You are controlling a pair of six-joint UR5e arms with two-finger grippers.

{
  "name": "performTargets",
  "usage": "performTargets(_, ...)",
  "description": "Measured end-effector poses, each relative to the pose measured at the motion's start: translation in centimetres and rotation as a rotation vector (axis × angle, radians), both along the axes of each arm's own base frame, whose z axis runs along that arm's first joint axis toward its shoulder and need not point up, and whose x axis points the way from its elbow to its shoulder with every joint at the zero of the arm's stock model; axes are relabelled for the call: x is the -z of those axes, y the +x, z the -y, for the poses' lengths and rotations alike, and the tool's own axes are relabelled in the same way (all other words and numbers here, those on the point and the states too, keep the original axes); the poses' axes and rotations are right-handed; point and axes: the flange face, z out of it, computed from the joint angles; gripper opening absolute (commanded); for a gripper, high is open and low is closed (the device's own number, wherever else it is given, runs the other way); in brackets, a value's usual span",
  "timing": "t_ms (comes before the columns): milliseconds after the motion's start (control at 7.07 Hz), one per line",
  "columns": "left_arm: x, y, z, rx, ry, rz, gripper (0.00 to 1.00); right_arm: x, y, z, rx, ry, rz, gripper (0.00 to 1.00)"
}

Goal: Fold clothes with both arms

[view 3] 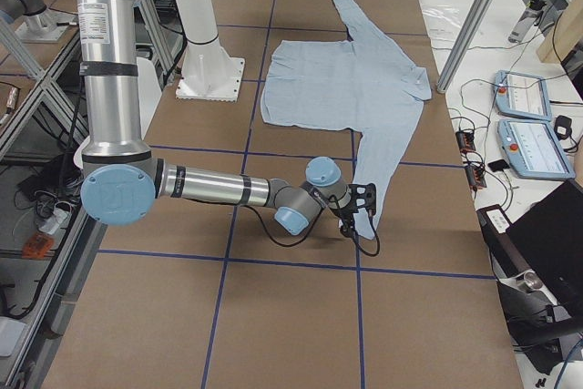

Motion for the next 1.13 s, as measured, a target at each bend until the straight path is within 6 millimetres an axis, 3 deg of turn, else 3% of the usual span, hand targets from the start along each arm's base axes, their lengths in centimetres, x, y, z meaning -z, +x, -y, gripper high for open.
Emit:
performTargets(424,0.0,0.0,0.0,-0.002,0.001,-0.001,1.0,-0.6,-2.1,2.2,-0.004,-0.004,-0.024,0.65)
performTargets(990,0.1,0.1,0.0,-0.004,0.003,-0.001,1.0,-1.8,-2.7,2.0,-0.004,-0.016,-0.049,0.58)
performTargets(1131,0.2,0.1,0.0,-0.004,0.005,-0.001,1.0,-2.2,-2.7,1.8,-0.003,-0.021,-0.052,0.45)
